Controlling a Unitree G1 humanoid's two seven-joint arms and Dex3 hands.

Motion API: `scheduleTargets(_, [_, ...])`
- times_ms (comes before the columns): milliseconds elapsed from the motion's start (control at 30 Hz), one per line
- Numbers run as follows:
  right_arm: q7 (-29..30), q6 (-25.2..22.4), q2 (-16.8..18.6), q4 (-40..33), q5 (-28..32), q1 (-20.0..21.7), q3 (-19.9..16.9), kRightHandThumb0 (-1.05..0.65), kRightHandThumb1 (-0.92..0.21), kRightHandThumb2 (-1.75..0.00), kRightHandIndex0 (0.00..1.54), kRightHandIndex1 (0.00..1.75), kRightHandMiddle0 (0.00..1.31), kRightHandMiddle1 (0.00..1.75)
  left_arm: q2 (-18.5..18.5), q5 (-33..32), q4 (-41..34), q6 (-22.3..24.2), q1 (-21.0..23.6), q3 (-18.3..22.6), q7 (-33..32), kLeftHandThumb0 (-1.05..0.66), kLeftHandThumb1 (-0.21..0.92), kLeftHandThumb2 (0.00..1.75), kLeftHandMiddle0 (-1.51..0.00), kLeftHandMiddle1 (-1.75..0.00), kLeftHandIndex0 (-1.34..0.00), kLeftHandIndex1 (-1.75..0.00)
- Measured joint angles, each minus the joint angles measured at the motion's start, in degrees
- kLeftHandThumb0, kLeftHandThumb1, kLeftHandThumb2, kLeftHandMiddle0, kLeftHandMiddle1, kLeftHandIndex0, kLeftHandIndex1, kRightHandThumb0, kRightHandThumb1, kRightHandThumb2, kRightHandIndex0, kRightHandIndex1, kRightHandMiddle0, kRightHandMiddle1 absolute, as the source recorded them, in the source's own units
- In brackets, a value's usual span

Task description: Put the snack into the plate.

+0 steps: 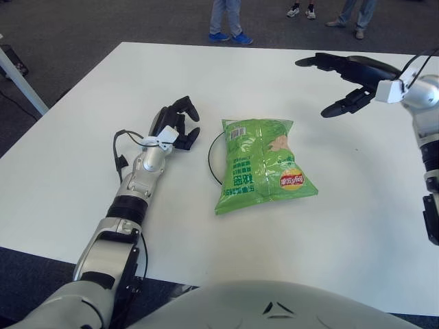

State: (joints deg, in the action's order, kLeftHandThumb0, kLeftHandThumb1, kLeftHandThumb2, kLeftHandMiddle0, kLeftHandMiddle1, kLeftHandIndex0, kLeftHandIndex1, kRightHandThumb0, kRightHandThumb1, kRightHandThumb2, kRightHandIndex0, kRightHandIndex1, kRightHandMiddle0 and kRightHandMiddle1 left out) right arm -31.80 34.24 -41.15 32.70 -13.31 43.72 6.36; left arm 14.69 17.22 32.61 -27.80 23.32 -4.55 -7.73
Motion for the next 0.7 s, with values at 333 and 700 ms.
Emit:
scheduleTargets(333, [5.07, -11.01, 3.69, -0.79, 5.45, -5.88, -5.48, -0.56, -0.76, -0.65, 0.28, 0.77, 0.0, 0.77, -0.02, -1.21, -0.07, -0.1, -0.17, 0.36, 0.36, -0.5, 0.26, 1.38, -1.23, -1.75, -0.66, -1.75])
scheduleTargets(700, [9.85, -32.72, 12.94, -7.96, 16.13, -10.93, -12.31, -0.35, -0.91, -0.54, 0.32, 1.23, 0.18, 1.71, 0.07, -1.06, -0.19, -0.13, -0.29, 0.44, 0.33, -0.51, 0.24, 1.41, -1.22, -1.75, -0.68, -1.75])
